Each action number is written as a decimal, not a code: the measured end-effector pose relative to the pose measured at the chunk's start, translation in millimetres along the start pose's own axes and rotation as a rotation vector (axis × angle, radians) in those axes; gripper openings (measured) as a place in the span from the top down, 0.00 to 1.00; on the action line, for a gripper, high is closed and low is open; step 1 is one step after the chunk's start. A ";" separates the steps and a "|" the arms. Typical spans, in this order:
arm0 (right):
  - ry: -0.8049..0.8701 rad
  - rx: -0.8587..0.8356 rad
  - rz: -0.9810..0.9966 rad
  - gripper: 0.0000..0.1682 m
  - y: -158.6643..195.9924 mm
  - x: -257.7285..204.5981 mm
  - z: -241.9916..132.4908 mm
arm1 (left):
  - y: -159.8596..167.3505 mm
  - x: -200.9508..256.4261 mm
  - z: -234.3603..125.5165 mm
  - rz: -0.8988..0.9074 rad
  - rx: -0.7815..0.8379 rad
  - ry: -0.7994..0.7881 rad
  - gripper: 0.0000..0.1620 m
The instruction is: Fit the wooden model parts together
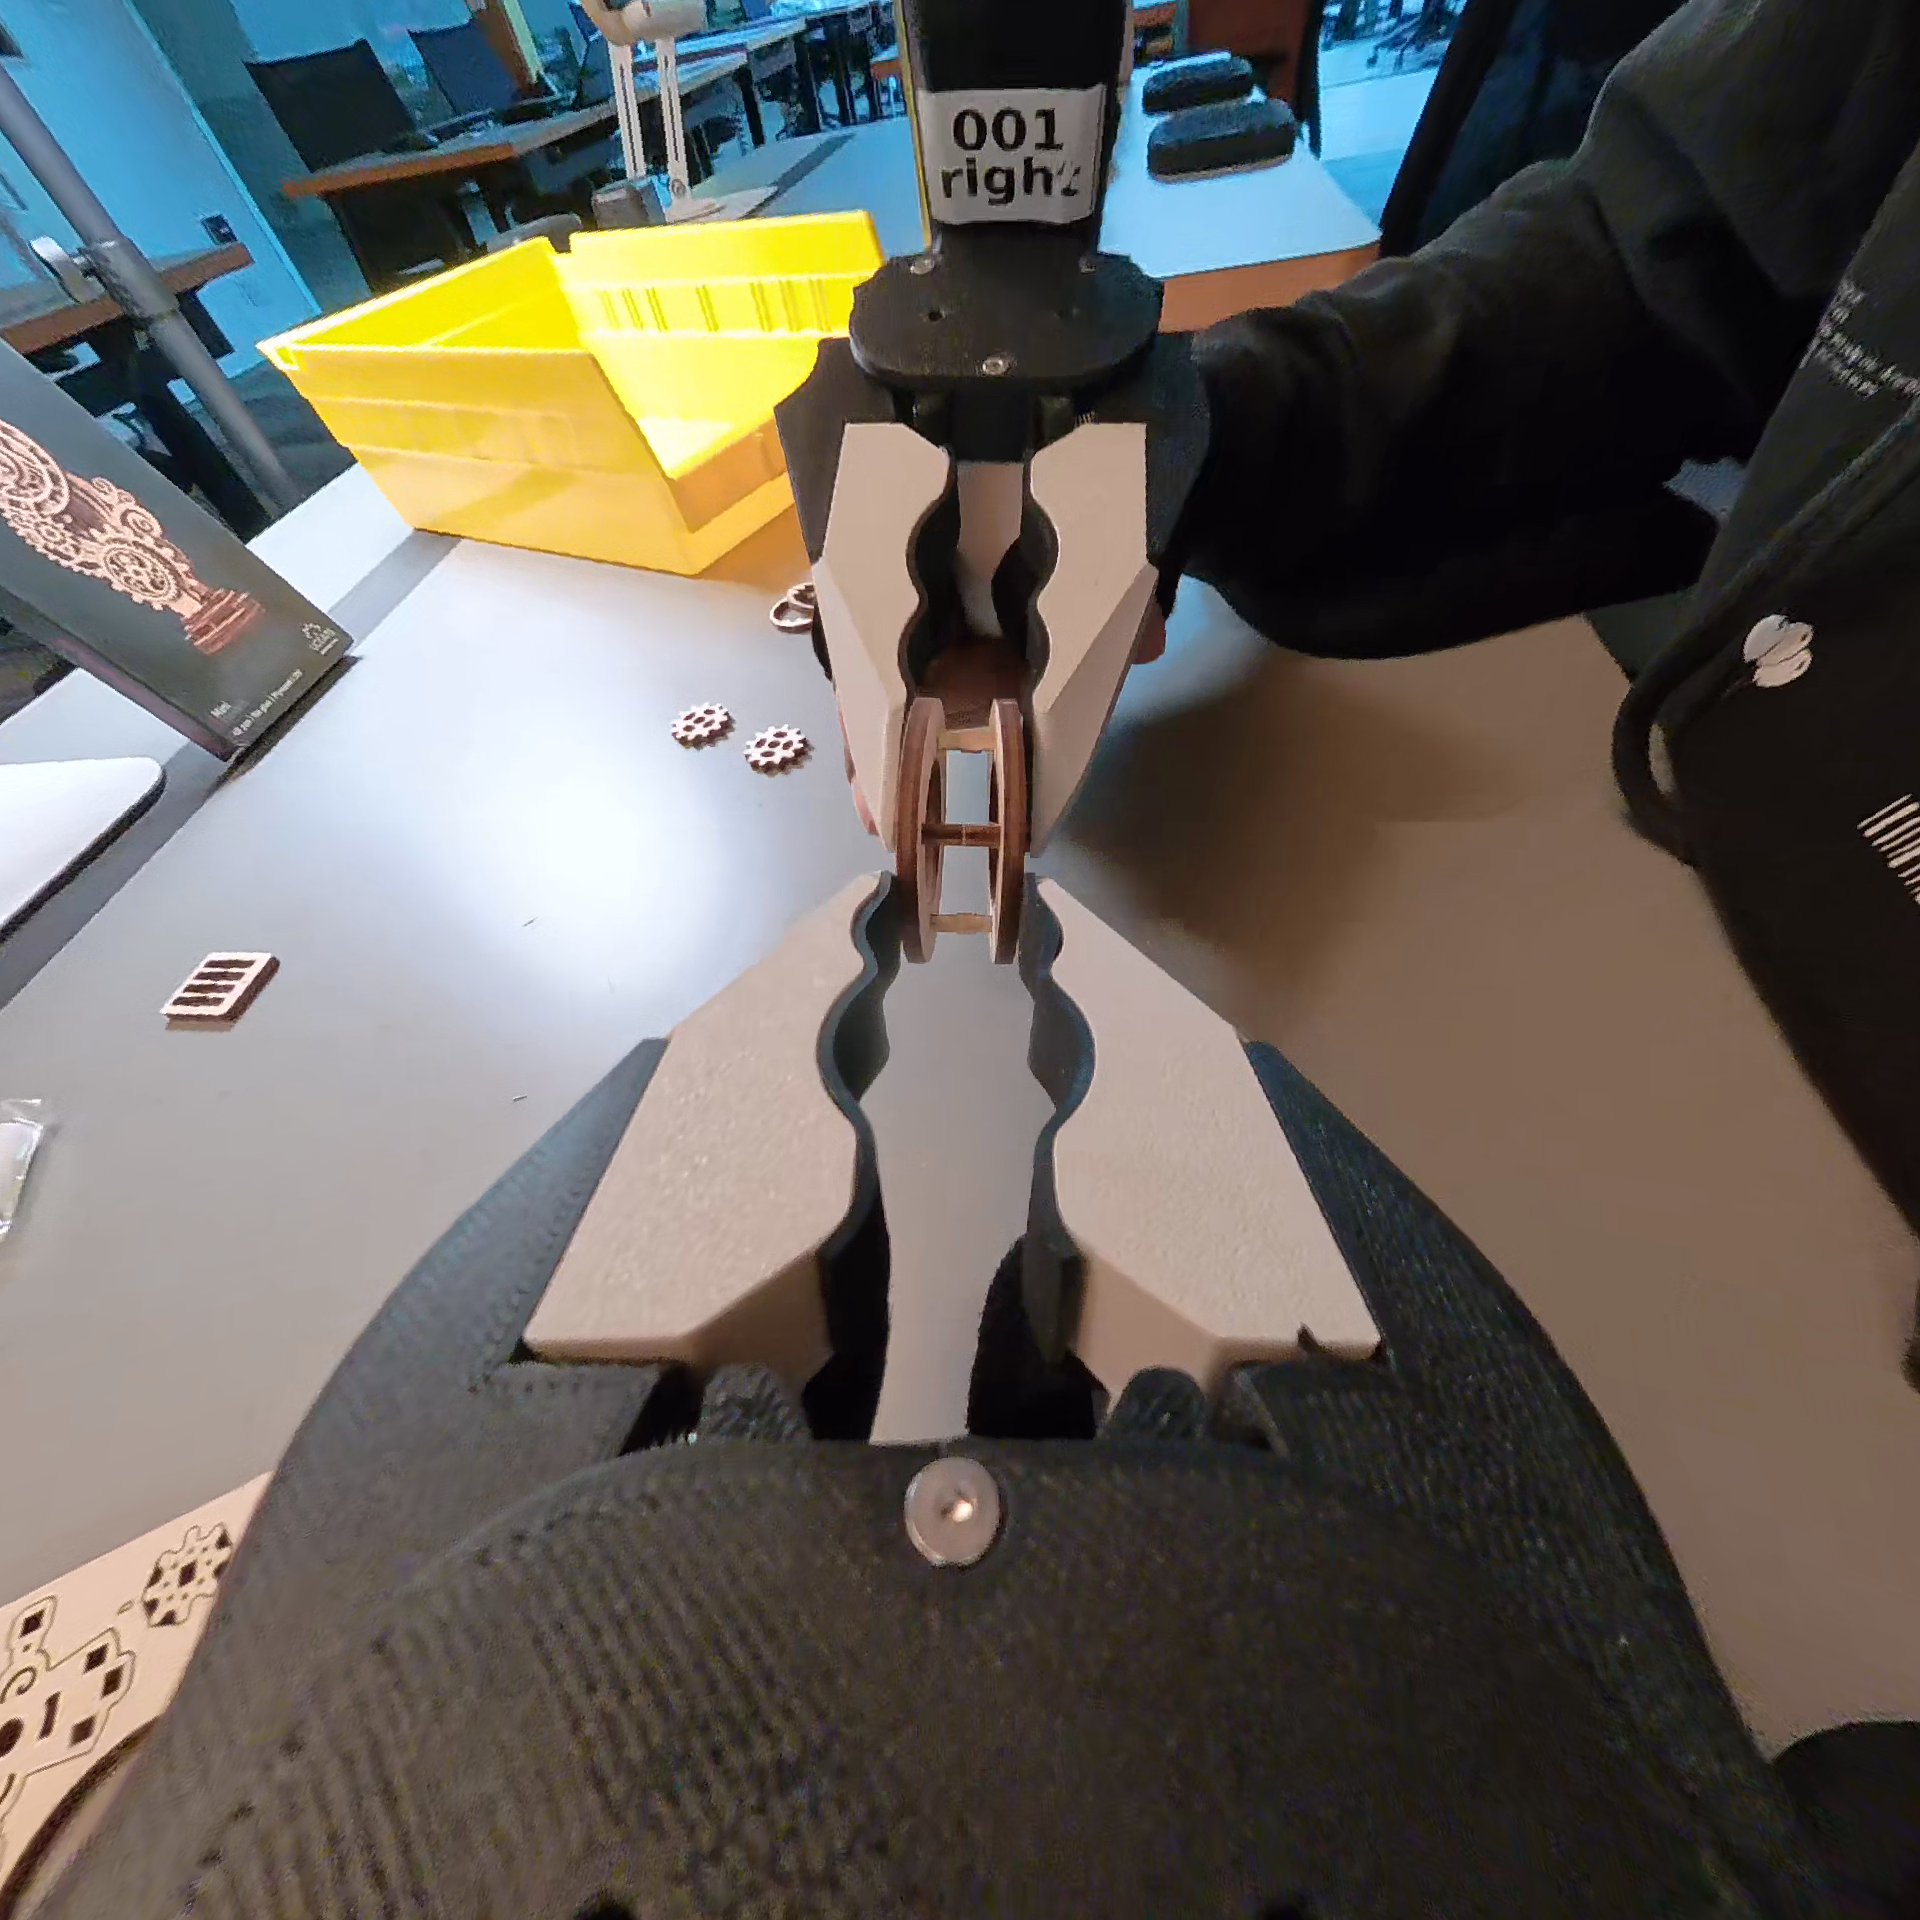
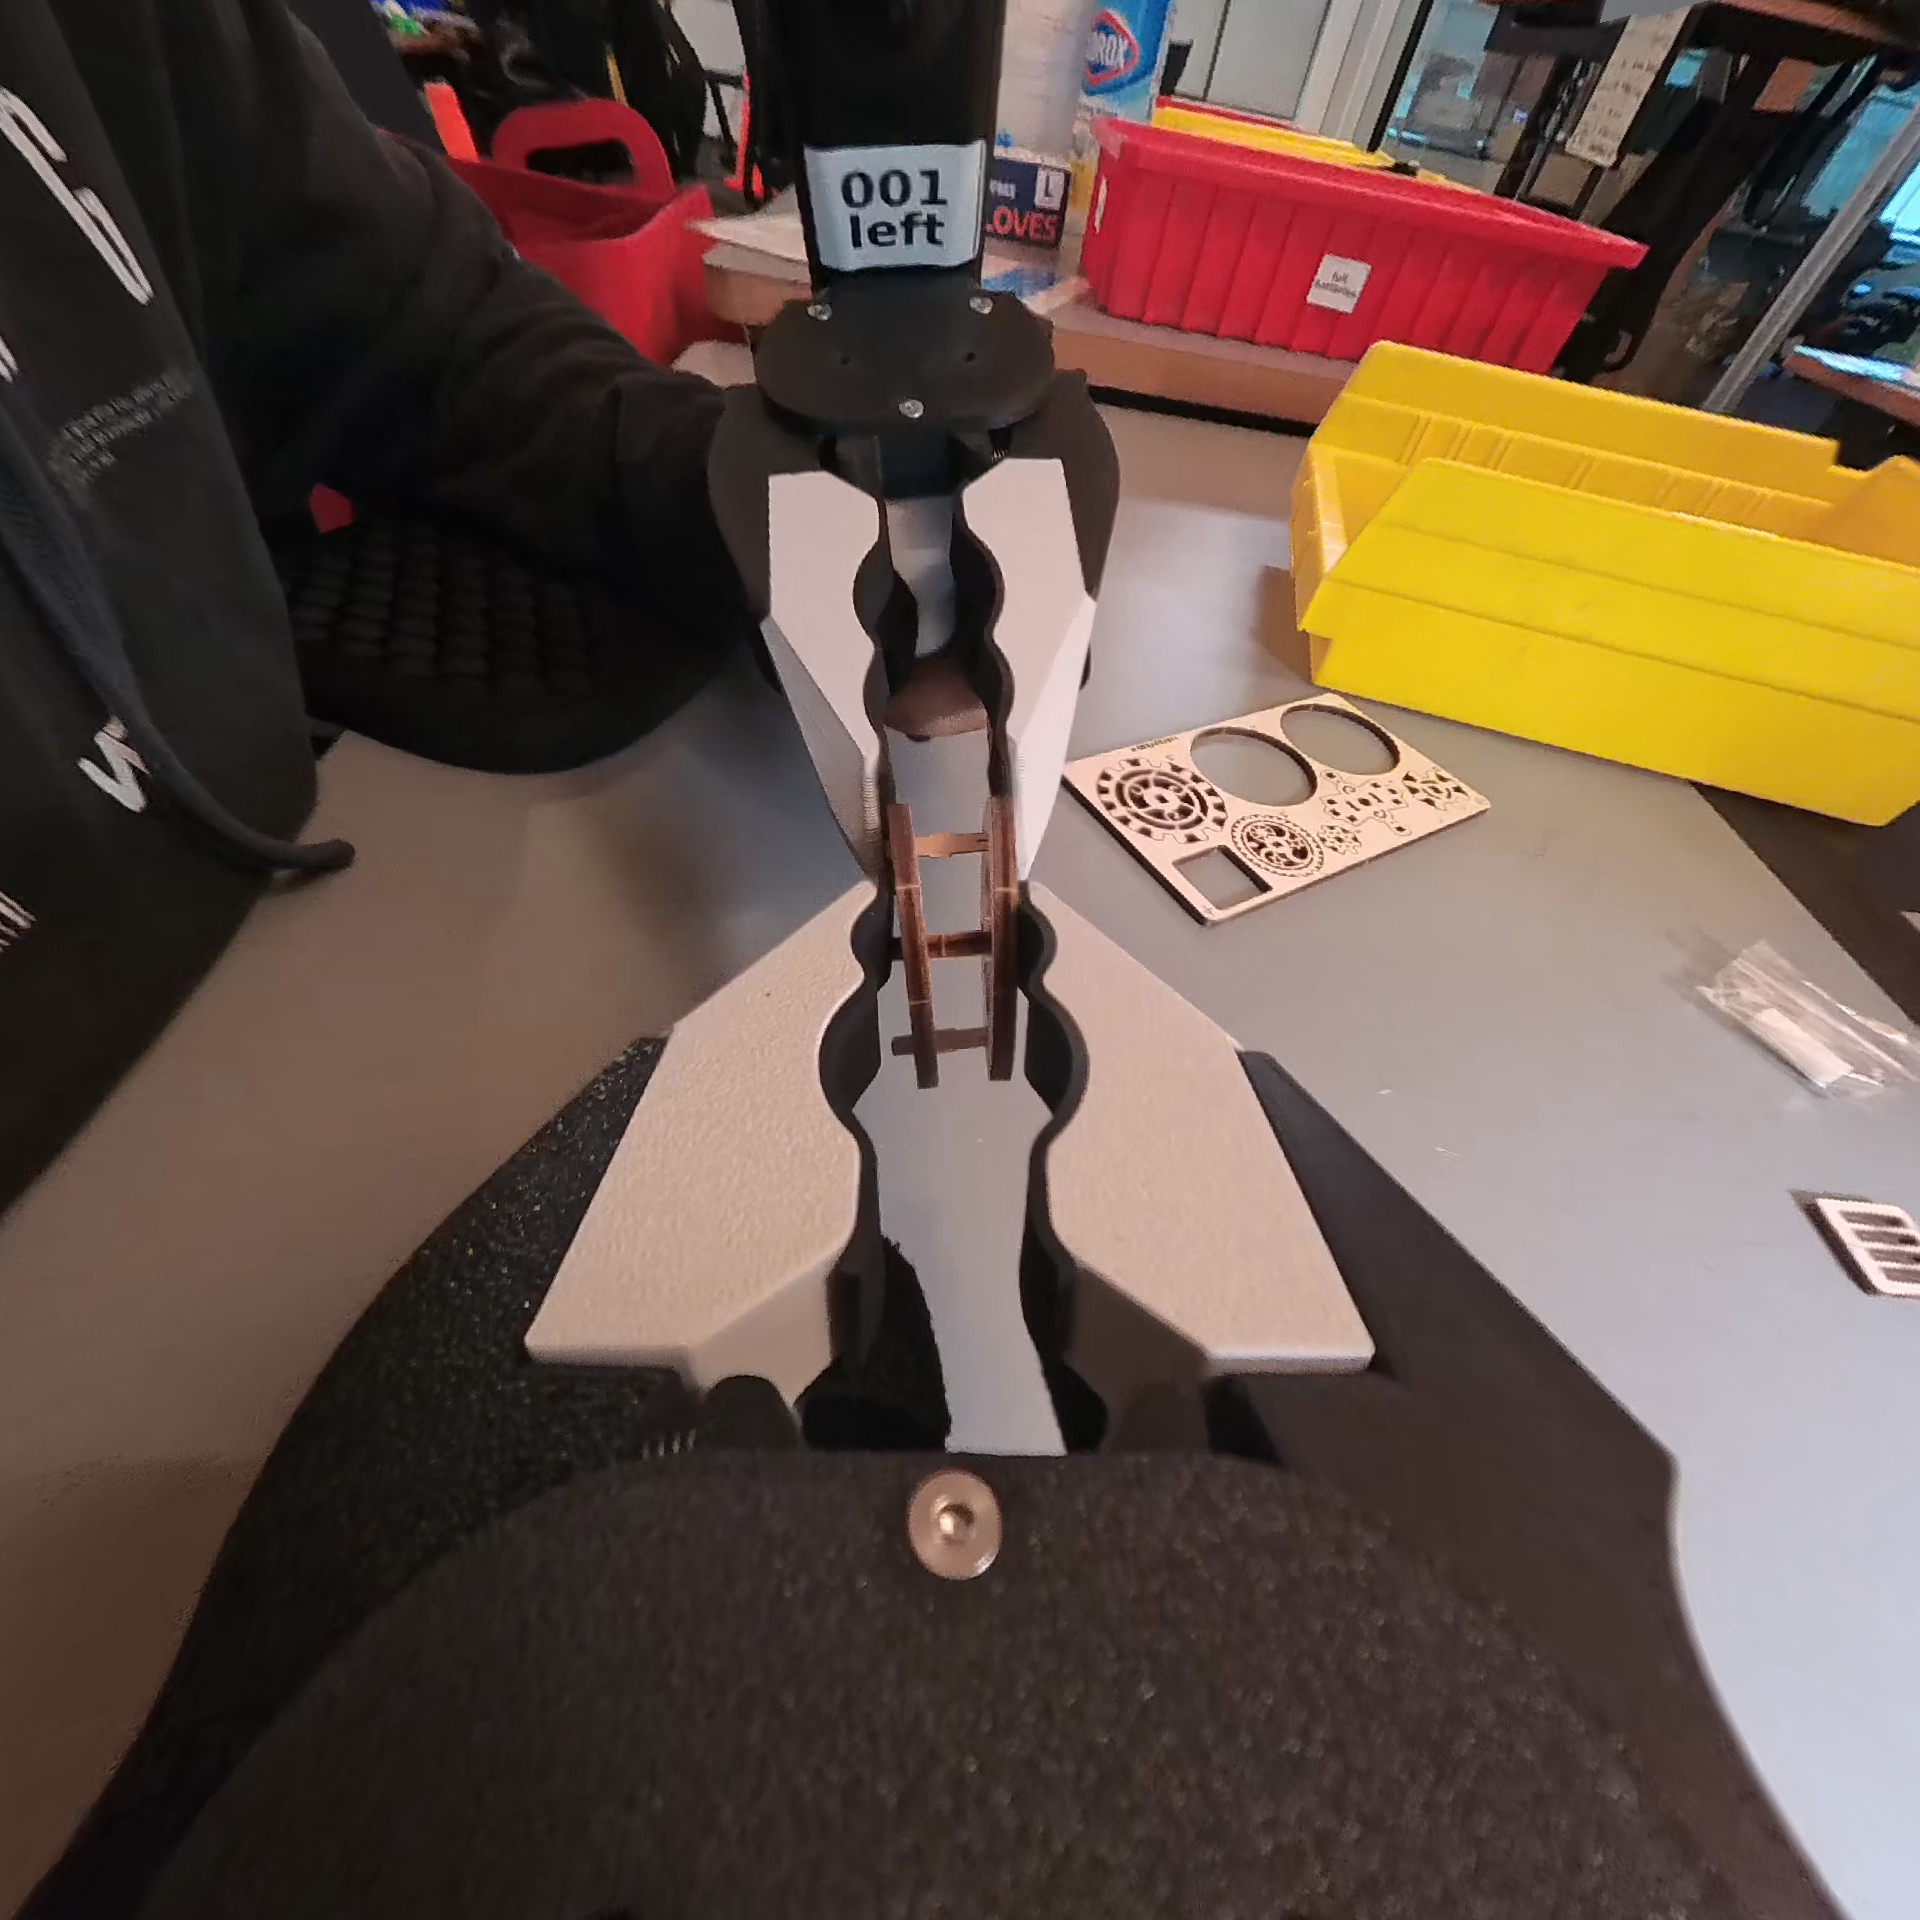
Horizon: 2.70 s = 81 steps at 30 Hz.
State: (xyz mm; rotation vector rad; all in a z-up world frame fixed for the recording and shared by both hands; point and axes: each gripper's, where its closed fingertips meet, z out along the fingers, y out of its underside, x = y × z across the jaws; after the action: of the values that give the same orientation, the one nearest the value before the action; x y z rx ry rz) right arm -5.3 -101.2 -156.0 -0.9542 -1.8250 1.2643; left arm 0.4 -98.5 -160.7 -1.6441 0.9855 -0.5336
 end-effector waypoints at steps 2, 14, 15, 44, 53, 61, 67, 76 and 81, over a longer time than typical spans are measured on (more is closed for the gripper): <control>0.012 -0.008 -0.022 0.88 -0.8 -0.9 1.4 | 0.1 0.6 0.4 0.007 -0.001 0.000 0.87; 0.005 -0.053 -0.078 0.89 3.1 -4.9 4.4 | 3.3 4.7 1.9 0.072 -0.037 -0.004 0.89; 0.008 -0.054 -0.078 0.89 3.3 -4.5 4.6 | 3.7 4.5 2.0 0.071 -0.038 -0.003 0.89; 0.020 -0.106 -0.092 0.89 12.4 -1.5 5.5 | 9.5 2.8 4.1 0.073 -0.047 -0.008 0.89; 0.018 -0.112 -0.087 0.89 15.6 -1.4 5.6 | 11.8 2.5 5.4 0.087 -0.066 -0.020 0.89; 0.024 -0.138 -0.102 0.89 18.1 -2.0 4.3 | 15.8 2.7 7.7 0.072 -0.089 -0.014 0.89; 0.015 -0.165 -0.101 0.89 23.4 -1.9 7.1 | 20.7 4.0 8.1 0.068 -0.098 -0.001 0.89; 0.010 -0.174 -0.094 0.89 26.1 -3.0 7.8 | 19.8 5.3 8.0 0.082 -0.112 -0.005 0.89; 0.050 -0.205 -0.206 0.88 27.8 -2.7 6.7 | 20.9 4.3 9.0 0.195 -0.135 -0.049 0.89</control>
State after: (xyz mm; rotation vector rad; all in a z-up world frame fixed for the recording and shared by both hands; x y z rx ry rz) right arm -4.9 -99.6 -184.6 -0.8704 -1.9844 0.9349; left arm 2.8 -98.2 -183.7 -1.6488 1.1520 -0.3004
